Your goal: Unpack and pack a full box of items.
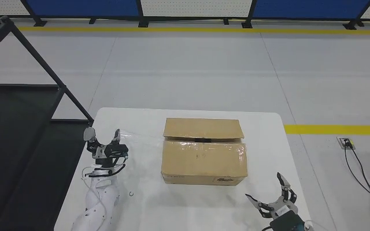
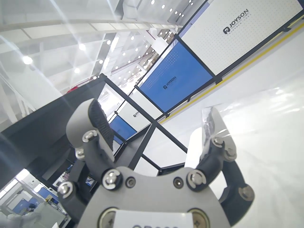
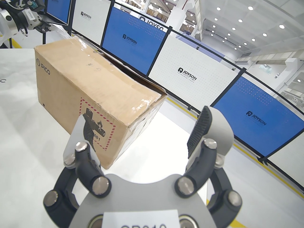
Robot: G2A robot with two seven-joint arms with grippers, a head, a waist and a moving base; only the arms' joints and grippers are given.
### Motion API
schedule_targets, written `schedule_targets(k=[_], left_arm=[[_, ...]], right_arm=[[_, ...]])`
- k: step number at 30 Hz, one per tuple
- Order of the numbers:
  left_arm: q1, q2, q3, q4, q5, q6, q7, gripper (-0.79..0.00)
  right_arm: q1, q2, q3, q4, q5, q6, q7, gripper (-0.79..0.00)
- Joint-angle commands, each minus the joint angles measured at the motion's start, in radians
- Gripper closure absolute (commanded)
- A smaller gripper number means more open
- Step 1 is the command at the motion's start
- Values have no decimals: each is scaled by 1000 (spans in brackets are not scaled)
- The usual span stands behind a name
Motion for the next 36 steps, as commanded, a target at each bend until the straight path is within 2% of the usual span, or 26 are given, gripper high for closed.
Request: schedule_targets(k=[1,7,14,26,30,36], left_arm=[[32,2,-15,-29,17,0,-20,-785],[83,6,-48,-68,38,-22,-69,-785],[111,3,-67,-83,33,-43,-103,-785],[168,9,-159,-108,-70,-116,-90,-785],[195,10,-178,-146,-104,-153,-69,-785],[190,6,-184,-132,-114,-169,-124,-785]], right_arm=[[8,1,-2,4,-3,-8,0,-785],[28,5,-8,8,-18,-30,4,-785],[35,9,-8,2,-29,-45,11,-785],[29,15,-7,-13,-39,-50,16,-785],[28,16,-10,-18,-40,-48,18,-785],[30,18,-14,-23,-44,-47,25,-785]])
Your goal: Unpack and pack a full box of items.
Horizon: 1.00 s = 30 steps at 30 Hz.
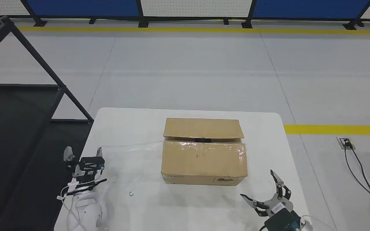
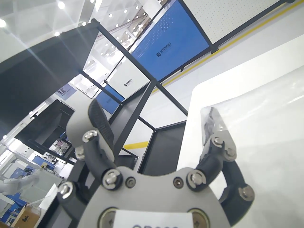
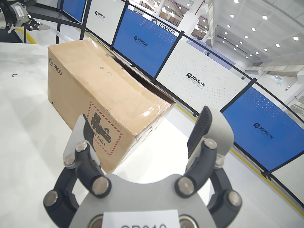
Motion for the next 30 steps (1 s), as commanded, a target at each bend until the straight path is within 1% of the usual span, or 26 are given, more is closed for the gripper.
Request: schedule_targets(k=[1,5,7,17,19,21,24,27,30], left_arm=[[-6,-2,-2,12,-12,0,-14,-785],[-3,-5,-15,29,-35,19,-9,-785],[0,-6,-26,24,-67,9,-8,-785],[0,-6,-26,24,-67,9,-8,-785],[1,-5,-28,26,-66,-12,-18,-785],[-14,-3,-38,50,-48,-23,-42,-785],[-53,1,-51,127,7,-1,-57,-785],[-94,4,-64,191,16,-14,-59,-785],[-126,8,-77,243,12,-45,-57,-785]], right_arm=[[0,1,0,-2,0,2,2,-785],[-1,2,0,-8,-3,-1,9,-785],[4,3,-3,-11,-6,-7,19,-785],[43,7,-29,-27,-21,-36,59,-785],[48,8,-34,-28,-27,-37,61,-785],[50,9,-35,-27,-29,-35,60,-785],[50,10,-32,-22,-25,-34,58,-785],[53,11,-34,-17,-20,-34,57,-785],[57,12,-37,-16,-21,-34,58,-785]])
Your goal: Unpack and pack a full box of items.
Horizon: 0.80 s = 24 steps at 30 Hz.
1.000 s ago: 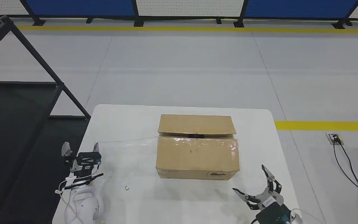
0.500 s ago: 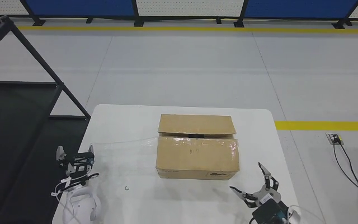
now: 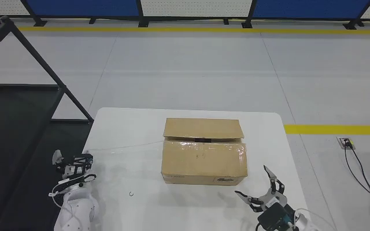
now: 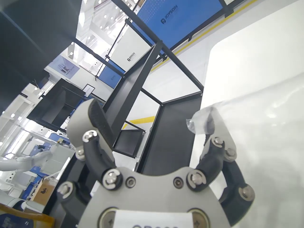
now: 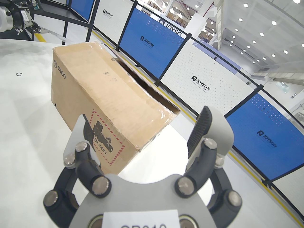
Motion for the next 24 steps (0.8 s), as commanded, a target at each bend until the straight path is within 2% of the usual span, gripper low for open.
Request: schedule_targets(k=[1,8,14,17,22,24], left_arm=[[-22,2,-10,35,-16,-28,-2,-785],[-74,7,-33,128,-27,-32,-3,-785],[-87,8,-44,142,-38,-7,3,-785],[-68,7,-55,84,-74,-2,31,-785],[5,9,-87,-88,-96,16,70,-785],[36,11,-97,-166,-105,-8,83,-785]], right_arm=[[3,1,-2,1,0,0,1,-785],[21,2,-9,13,10,-1,9,-785],[40,4,-19,19,12,-5,21,-785],[47,5,-16,17,12,-3,25,-785],[37,8,26,-11,26,19,29,-785],[30,11,51,-27,34,11,33,-785]])
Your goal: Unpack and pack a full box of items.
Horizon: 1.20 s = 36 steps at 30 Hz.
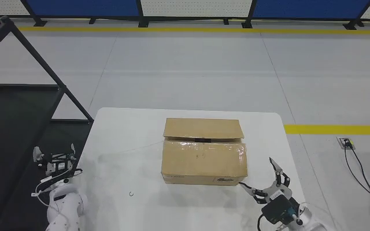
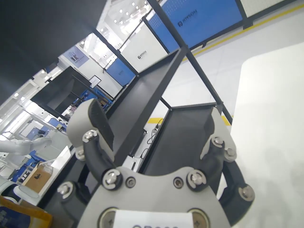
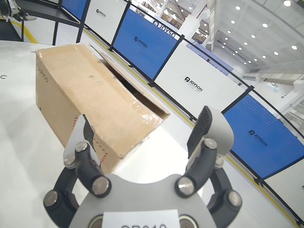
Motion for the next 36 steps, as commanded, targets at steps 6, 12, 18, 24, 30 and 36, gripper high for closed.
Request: schedule_targets(k=[6,12,18,24,30,36], left_arm=[[101,11,-47,-262,-95,-243,26,-785],[128,25,-55,-374,-103,-495,-75,-785],[128,25,-55,-374,-103,-495,-75,-785],[157,27,-44,-399,-199,-638,-97,-785],[124,31,-58,-453,-493,-883,-278,-785],[99,42,-78,-488,-859,-1103,-502,-785]], right_arm=[[33,13,76,5,115,-176,10,-785],[48,16,91,16,148,-209,47,-785],[48,16,91,16,148,-209,47,-785],[48,15,75,13,199,-244,44,-785],[114,28,124,93,534,-518,152,-785],[235,51,103,277,956,-697,448,-785]])
